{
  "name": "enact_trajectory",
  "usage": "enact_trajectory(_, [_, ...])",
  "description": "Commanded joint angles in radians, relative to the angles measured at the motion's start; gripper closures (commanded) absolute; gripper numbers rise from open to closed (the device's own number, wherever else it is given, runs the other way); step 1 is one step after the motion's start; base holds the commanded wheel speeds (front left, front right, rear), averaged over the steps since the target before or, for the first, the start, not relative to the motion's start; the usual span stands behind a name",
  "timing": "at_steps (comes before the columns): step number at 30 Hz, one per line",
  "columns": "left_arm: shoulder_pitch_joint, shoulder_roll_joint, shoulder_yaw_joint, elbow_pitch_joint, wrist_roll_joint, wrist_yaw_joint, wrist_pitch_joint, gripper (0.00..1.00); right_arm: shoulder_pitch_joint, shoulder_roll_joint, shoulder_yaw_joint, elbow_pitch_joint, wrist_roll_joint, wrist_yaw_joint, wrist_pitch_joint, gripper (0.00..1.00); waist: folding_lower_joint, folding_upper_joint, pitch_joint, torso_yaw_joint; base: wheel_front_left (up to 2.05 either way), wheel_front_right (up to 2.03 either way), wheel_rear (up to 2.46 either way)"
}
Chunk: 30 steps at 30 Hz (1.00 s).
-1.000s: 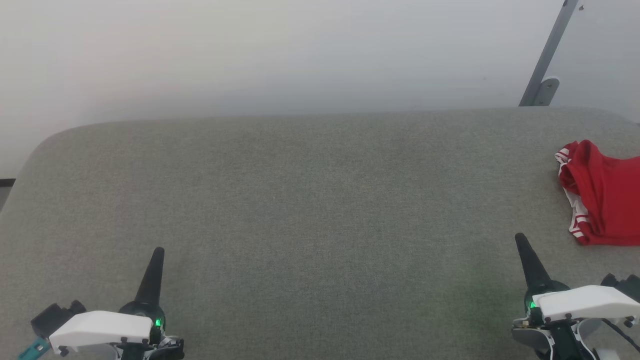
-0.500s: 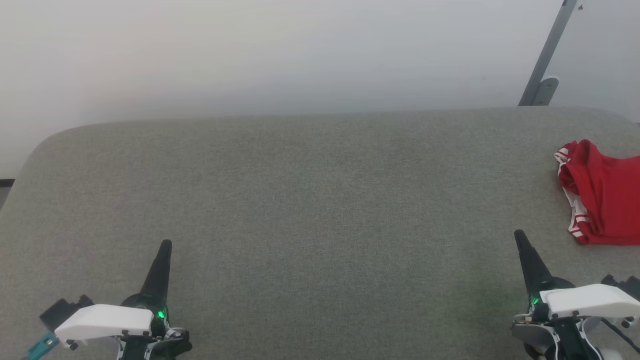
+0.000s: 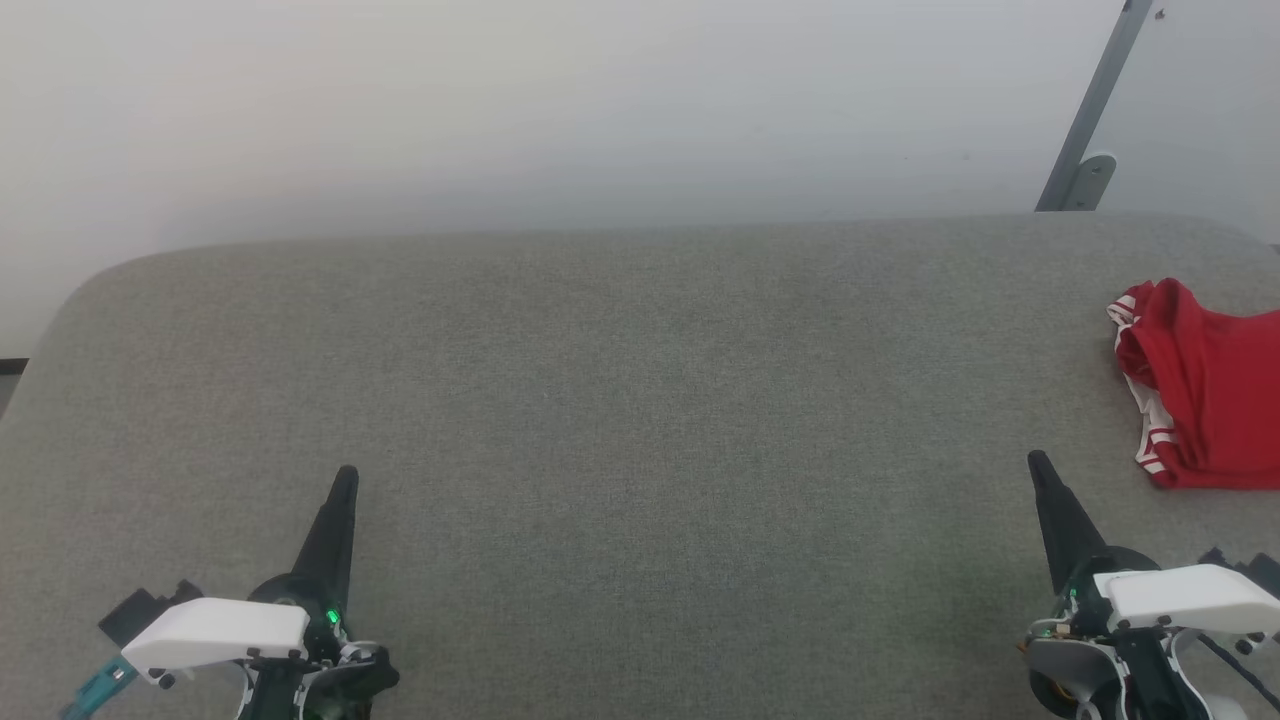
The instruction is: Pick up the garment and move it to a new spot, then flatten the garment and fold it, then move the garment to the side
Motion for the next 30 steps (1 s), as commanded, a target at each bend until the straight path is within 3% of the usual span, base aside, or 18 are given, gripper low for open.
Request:
enact_trajectory(1, [-0.018, -0.001, 0.003, -0.001, -0.014, -0.003, 0.006, 1.00, -0.012, 0.005, -0.003, -0.009, 0.018, 0.000, 0.008, 1.00, 0.0000, -0.0001, 0.000, 0.000, 0.00, 0.00, 0.00])
enact_trajectory(12, [-0.030, -0.015, 0.003, 0.005, -0.065, -0.003, 0.025, 1.00, -0.014, 0.008, -0.007, -0.011, 0.095, 0.000, 0.025, 1.00, 0.0000, -0.0001, 0.000, -0.001, 0.00, 0.00, 0.00])
enact_trajectory(30, [-0.030, -0.014, 0.003, 0.004, -0.063, -0.003, 0.025, 1.00, -0.013, 0.008, -0.006, -0.011, 0.091, 0.000, 0.025, 1.00, 0.0000, -0.0001, 0.000, -0.001, 0.00, 0.00, 0.00])
